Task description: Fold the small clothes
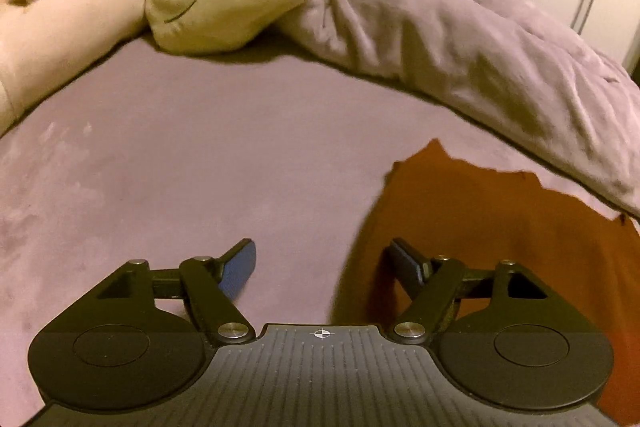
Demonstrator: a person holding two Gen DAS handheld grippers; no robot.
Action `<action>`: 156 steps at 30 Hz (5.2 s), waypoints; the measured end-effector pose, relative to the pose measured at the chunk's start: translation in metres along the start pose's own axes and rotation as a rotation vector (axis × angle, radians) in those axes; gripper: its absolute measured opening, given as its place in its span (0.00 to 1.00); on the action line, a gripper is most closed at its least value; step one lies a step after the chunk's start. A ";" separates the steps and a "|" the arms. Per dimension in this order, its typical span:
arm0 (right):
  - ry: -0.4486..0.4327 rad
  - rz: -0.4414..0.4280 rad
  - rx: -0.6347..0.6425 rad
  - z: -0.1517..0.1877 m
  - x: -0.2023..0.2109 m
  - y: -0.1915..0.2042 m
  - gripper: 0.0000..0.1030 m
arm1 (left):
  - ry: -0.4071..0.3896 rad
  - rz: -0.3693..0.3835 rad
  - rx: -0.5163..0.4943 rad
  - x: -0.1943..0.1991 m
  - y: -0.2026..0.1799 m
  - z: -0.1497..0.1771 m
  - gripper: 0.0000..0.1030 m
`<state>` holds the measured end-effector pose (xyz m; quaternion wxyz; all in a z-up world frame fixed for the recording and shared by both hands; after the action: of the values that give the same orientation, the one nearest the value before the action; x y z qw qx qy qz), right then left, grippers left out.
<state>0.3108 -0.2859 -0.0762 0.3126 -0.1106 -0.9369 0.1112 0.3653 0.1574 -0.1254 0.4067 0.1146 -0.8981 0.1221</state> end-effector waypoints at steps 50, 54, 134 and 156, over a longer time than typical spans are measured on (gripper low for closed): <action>-0.018 -0.385 -0.156 0.029 0.094 0.125 0.28 | 0.173 0.580 0.033 0.054 -0.099 -0.033 0.19; -0.037 -0.376 -0.230 0.030 0.096 0.099 0.28 | 0.150 0.608 -0.104 0.075 -0.166 -0.035 0.18; 0.288 -0.758 -0.560 -0.030 -0.036 0.082 0.48 | 0.141 0.412 -0.398 0.049 -0.215 0.076 0.72; -0.032 -0.206 0.048 -0.020 -0.014 0.010 0.17 | 0.201 0.388 -0.480 0.063 -0.228 0.114 0.79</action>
<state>0.3353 -0.2778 -0.0713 0.3100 -0.0042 -0.9452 0.1025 0.3145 -0.1002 -0.1218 0.4777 -0.1705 -0.8618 -0.0071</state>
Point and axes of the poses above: each gripper's, at about its wrist camera, not at the fingertips, and x roughly against the way its jaws point, y to its left, z to its underside, the point moved 8 cm from there along -x, roughly the way its jaws point
